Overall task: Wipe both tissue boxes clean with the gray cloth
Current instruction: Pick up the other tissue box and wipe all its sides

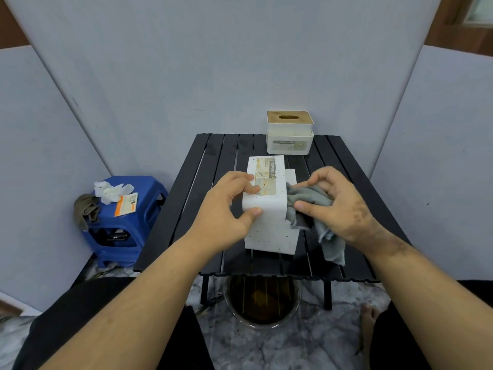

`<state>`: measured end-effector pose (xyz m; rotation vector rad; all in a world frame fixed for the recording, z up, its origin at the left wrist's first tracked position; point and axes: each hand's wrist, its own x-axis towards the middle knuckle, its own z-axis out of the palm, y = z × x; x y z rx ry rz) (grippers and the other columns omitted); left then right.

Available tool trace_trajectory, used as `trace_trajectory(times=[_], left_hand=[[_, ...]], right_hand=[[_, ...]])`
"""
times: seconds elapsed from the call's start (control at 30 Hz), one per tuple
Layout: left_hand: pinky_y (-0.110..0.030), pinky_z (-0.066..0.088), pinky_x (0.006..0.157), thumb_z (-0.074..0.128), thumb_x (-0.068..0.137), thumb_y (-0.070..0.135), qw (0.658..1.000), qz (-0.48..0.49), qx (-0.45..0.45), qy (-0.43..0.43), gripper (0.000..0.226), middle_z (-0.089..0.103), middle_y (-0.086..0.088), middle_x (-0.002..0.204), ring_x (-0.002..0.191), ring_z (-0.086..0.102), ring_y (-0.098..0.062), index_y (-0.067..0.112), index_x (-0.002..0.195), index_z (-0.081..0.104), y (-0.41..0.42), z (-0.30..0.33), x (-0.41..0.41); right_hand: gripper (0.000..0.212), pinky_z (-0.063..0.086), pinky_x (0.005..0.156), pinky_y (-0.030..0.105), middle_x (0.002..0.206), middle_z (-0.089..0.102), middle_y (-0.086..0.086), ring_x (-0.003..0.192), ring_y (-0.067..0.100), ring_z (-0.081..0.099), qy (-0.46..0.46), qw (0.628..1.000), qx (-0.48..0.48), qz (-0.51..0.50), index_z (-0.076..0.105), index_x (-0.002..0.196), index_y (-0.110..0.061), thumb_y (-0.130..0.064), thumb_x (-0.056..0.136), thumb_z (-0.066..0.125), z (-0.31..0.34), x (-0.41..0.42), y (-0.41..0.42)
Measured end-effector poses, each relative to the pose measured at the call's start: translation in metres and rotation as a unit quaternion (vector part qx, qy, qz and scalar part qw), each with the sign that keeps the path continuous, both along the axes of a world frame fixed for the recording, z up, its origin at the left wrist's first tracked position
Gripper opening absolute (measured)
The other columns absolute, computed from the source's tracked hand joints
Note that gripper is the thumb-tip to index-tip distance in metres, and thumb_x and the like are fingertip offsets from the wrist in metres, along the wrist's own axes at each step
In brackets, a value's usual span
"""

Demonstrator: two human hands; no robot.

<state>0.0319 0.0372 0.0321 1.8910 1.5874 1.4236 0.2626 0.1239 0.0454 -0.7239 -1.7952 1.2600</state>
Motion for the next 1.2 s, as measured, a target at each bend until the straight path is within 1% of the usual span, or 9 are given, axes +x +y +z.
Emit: trace_trajectory(times=[0.1,0.27,0.37,0.5,0.67,0.73,0.93,1.1,1.2], left_hand=[[-0.041,0.054,0.104,0.075,0.078,0.018,1.000,0.004,0.011,0.004,0.027,0.055,0.017,0.129,0.130,0.054,-0.007,0.017,0.104,0.067,0.001,-0.003,0.003],[-0.042,0.052,0.106,0.075,0.079,0.020,1.000,0.003,0.004,0.008,0.029,0.054,0.019,0.130,0.131,0.054,-0.010,0.016,0.107,0.068,0.002,-0.002,0.004],[-0.041,0.053,0.106,0.076,0.079,0.022,1.000,0.009,0.005,0.013,0.030,0.054,0.022,0.129,0.131,0.053,-0.005,0.017,0.107,0.068,0.001,-0.002,0.004],[-0.042,0.052,0.106,0.076,0.079,0.022,1.000,0.009,0.007,0.011,0.029,0.055,0.018,0.128,0.131,0.053,-0.006,0.019,0.107,0.068,0.000,-0.002,0.003],[-0.042,0.052,0.106,0.076,0.079,0.023,1.000,0.007,-0.002,0.014,0.027,0.055,0.019,0.128,0.131,0.054,-0.008,0.023,0.104,0.067,0.002,-0.001,0.002],[-0.043,0.053,0.106,0.076,0.079,0.023,1.000,0.007,0.004,0.015,0.027,0.054,0.021,0.128,0.131,0.054,-0.008,0.023,0.104,0.067,0.003,-0.002,0.003],[-0.043,0.054,0.103,0.076,0.078,0.022,1.000,0.011,0.012,0.026,0.027,0.053,0.023,0.127,0.129,0.054,-0.006,0.018,0.103,0.066,0.003,-0.001,0.004],[-0.042,0.053,0.106,0.075,0.080,0.022,1.000,0.007,0.005,0.019,0.028,0.055,0.019,0.129,0.131,0.053,-0.009,0.017,0.106,0.067,0.002,-0.002,0.003],[-0.043,0.052,0.106,0.075,0.080,0.020,1.000,0.008,0.006,0.011,0.029,0.055,0.014,0.131,0.132,0.053,-0.010,0.015,0.108,0.068,0.003,-0.004,0.004]], right_hand=[[0.046,0.059,0.083,0.035,0.102,0.075,0.005,0.096,0.019,0.073,-0.039,0.999,0.012,-0.002,0.046,0.105,-0.012,0.003,0.077,0.079,0.001,-0.015,-0.001],[0.033,0.061,0.064,0.030,0.093,0.075,-0.001,0.082,0.009,0.073,-0.021,0.996,0.044,-0.081,0.056,0.095,-0.013,0.001,0.077,0.080,-0.001,-0.022,-0.011],[0.031,0.061,0.082,0.041,0.108,0.072,0.000,0.098,0.016,0.070,-0.061,0.994,0.086,-0.035,0.057,0.102,-0.020,-0.012,0.080,0.078,-0.005,-0.011,-0.009],[0.059,0.054,0.096,0.043,0.120,0.066,-0.003,0.111,0.017,0.064,-0.141,0.986,0.090,-0.017,0.054,0.107,-0.035,-0.041,0.060,0.090,-0.005,-0.003,-0.003],[0.038,0.056,0.095,0.041,0.111,0.073,-0.002,0.105,0.014,0.070,-0.099,0.994,0.050,-0.006,0.064,0.102,-0.014,-0.002,0.072,0.084,0.006,0.009,0.006],[0.035,0.056,0.094,0.042,0.110,0.074,-0.001,0.104,0.015,0.070,-0.094,0.995,0.043,-0.012,0.067,0.099,-0.014,0.000,0.071,0.084,0.007,0.010,0.009],[0.039,0.059,0.087,0.029,0.099,0.076,-0.003,0.095,0.008,0.072,-0.080,0.996,0.034,-0.036,0.062,0.095,-0.014,-0.001,0.067,0.087,0.008,-0.010,-0.002],[0.053,0.059,0.083,0.034,0.094,0.077,0.000,0.087,0.014,0.075,-0.142,0.989,0.036,-0.015,0.051,0.096,-0.017,-0.008,0.063,0.091,0.024,0.010,0.010],[0.047,0.059,0.075,0.024,0.093,0.076,-0.001,0.087,0.010,0.074,-0.126,0.991,0.043,-0.021,0.052,0.088,-0.017,-0.003,0.065,0.090,0.018,-0.011,0.002]])
